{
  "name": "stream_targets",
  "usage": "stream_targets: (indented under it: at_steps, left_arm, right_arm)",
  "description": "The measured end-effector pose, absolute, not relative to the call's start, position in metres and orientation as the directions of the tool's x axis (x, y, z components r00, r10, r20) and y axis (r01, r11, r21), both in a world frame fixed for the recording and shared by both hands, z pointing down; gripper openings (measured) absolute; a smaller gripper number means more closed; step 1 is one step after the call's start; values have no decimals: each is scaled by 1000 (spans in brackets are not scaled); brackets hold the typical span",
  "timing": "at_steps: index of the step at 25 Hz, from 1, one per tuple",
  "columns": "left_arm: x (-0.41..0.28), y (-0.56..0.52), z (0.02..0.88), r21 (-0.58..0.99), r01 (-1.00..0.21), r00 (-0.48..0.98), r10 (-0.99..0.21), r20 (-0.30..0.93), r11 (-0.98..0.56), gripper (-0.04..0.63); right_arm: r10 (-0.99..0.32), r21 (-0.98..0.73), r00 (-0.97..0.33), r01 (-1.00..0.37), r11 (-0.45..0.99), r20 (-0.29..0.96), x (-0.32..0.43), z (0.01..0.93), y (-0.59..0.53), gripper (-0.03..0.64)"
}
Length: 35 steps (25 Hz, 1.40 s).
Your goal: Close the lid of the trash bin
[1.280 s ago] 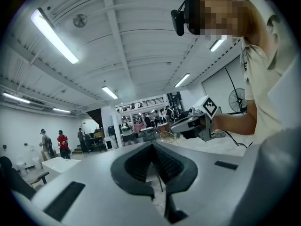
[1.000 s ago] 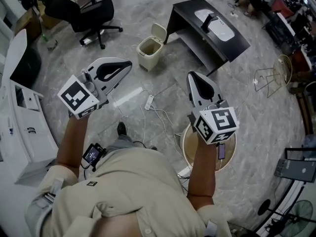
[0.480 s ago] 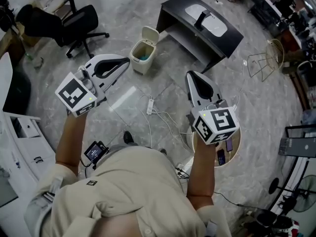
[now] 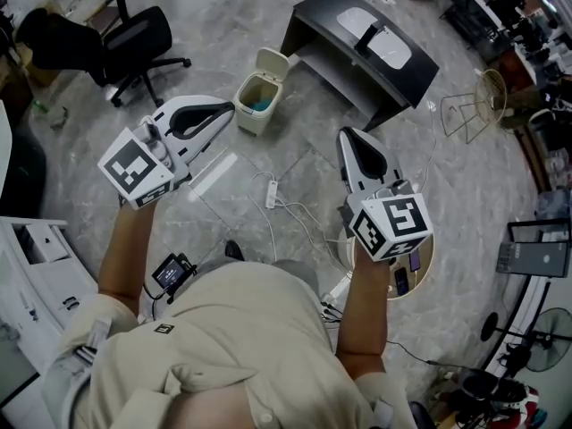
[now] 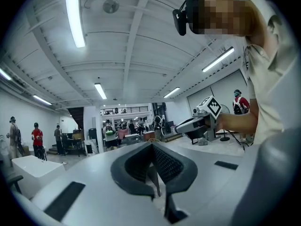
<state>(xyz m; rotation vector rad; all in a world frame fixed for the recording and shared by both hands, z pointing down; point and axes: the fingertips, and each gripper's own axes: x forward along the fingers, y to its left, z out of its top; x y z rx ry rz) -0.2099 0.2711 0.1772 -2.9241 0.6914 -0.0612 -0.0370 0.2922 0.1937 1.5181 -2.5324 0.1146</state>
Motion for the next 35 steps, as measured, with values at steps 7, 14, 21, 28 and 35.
stream_targets:
  at_steps: [7, 14, 21, 28, 35]
  left_arm:
    - [-223, 258, 180, -121, -472, 879, -477, 6, -873, 15]
    - [-253, 224, 195, -109, -561, 823, -567, 31, -821, 15]
    - [-253, 182, 196, -123, -676, 725, -685, 64, -727, 15]
    - [-210, 134, 198, -119, -740, 655, -750, 90, -661, 15]
    - [-163, 91, 206, -122, -771, 615, -780, 115, -625, 15]
  right_arm:
    - [-845, 23, -484, -865, 502, 229, -46, 200, 274, 26]
    - [-784, -5, -573, -808, 589, 241, -73, 219, 218, 26]
    - [-674, -36, -704, -697, 716, 223, -84, 226, 146, 26]
    - [-596, -60, -771, -621, 781, 225, -47, 230, 80, 26]
    - [-546, -80, -809, -573, 816, 219, -7, 238, 31, 26]
